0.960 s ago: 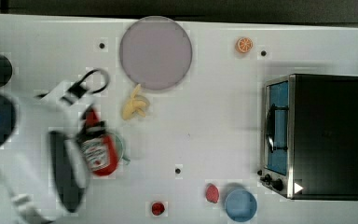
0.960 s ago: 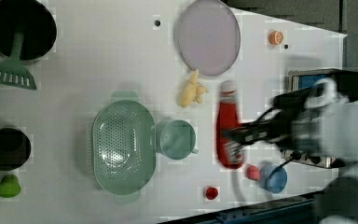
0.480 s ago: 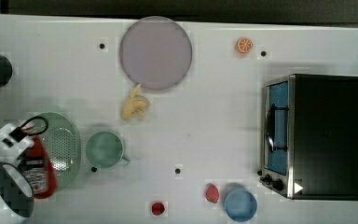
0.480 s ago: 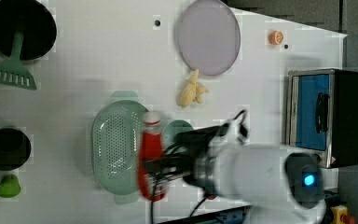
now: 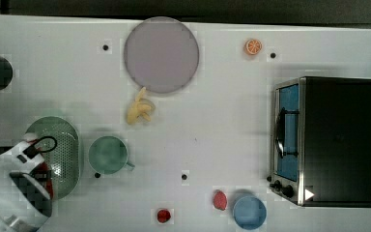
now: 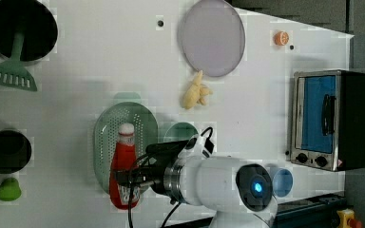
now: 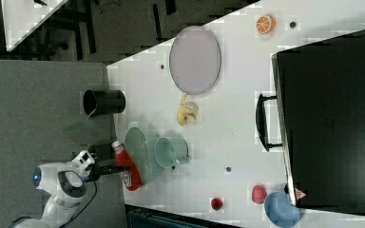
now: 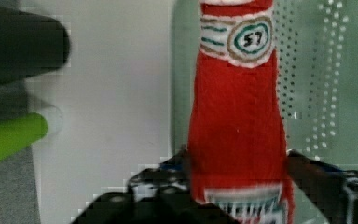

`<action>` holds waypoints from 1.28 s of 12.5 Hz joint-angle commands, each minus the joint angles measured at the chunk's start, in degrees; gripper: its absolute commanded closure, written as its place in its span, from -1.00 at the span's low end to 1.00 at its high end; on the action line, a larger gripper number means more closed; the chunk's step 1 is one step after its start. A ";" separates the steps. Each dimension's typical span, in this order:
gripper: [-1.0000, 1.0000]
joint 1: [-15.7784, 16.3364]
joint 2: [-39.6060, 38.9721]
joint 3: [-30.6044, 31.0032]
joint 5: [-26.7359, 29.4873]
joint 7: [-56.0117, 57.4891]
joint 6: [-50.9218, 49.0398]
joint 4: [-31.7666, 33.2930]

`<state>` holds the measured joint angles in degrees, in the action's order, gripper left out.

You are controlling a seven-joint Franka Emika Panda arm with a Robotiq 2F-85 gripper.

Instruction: Pick Ketchup from the table and place it in strainer.

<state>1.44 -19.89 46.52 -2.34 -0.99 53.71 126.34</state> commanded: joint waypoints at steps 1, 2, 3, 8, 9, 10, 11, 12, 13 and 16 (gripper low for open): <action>-0.94 -1.65 -1.50 -2.15 -2.48 -3.02 4.11 0.71; -1.00 -1.72 -1.25 -2.14 -2.48 -3.02 4.84 0.47; -1.00 -1.96 -0.36 -2.14 -2.44 -3.18 4.81 0.16; -1.00 -9.61 11.14 -3.46 -1.75 -4.27 4.55 -1.65; -1.00 -11.50 13.54 -4.61 -1.19 -4.27 3.44 -2.41; -1.00 -13.27 15.82 -6.21 -0.89 -4.27 0.70 -3.21; -1.00 -14.95 17.98 -8.35 -0.79 -4.26 -3.48 -4.20; -1.00 -16.30 19.86 -10.83 -0.78 -4.23 -7.88 -5.59; -1.00 -17.28 21.36 -13.48 -0.78 -3.74 -12.39 -7.40; -1.00 -18.16 24.11 -21.63 -0.55 -0.65 -27.55 -13.60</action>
<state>-13.79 5.07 27.00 -3.41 -2.66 28.45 113.25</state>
